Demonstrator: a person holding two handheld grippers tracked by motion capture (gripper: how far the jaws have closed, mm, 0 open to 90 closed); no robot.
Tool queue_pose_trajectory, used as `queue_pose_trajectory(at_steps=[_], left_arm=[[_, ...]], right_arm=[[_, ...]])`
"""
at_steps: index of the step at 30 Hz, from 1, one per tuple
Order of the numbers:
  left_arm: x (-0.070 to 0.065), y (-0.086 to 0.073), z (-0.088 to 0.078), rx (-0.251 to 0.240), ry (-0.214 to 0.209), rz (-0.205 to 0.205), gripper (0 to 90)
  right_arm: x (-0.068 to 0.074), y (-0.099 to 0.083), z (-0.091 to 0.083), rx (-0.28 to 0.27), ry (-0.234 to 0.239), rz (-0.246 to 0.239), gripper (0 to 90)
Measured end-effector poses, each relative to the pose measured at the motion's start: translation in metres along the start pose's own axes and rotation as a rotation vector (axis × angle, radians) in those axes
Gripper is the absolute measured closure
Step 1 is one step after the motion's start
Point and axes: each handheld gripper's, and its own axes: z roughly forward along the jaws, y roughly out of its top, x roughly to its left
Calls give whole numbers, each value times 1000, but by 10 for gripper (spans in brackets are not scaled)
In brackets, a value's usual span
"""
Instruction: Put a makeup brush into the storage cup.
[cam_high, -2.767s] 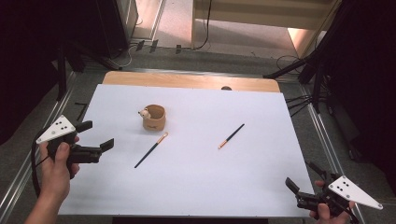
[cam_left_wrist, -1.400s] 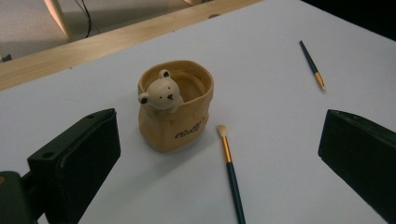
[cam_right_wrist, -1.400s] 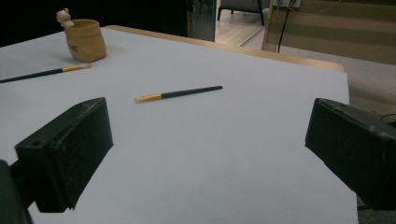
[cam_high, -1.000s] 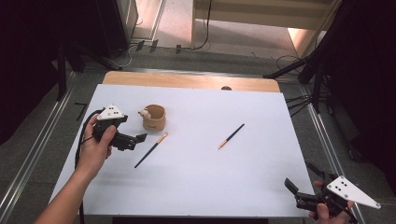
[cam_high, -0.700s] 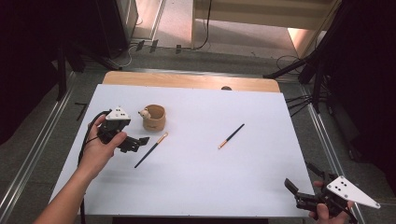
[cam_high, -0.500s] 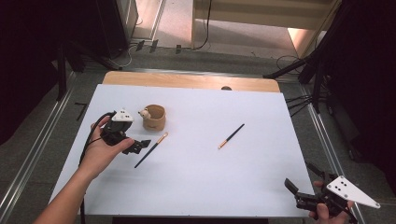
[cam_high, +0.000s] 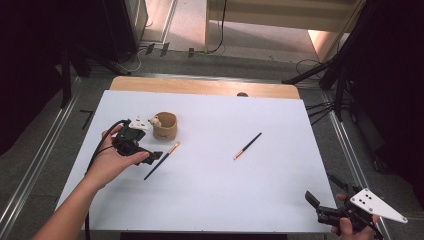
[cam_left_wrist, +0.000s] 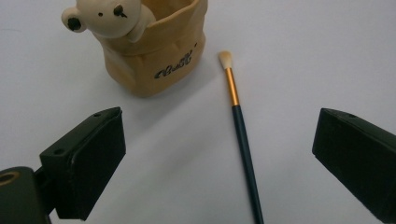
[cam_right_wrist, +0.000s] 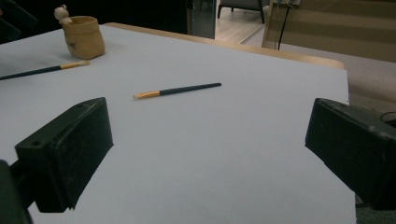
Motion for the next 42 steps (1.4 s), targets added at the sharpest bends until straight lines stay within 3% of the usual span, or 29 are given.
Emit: queue_pose_trajectory(at_steps=[25, 38, 42], left_arm=[[1, 9, 10, 163, 40, 19, 31], [-1, 12, 19, 258, 22, -10, 73], [-2, 13, 21, 278, 7, -8, 140]], right_arm=[[0, 0, 0, 3, 0, -2, 13], [0, -1, 1, 5, 2, -1, 13], [0, -1, 1, 7, -2, 1, 13]])
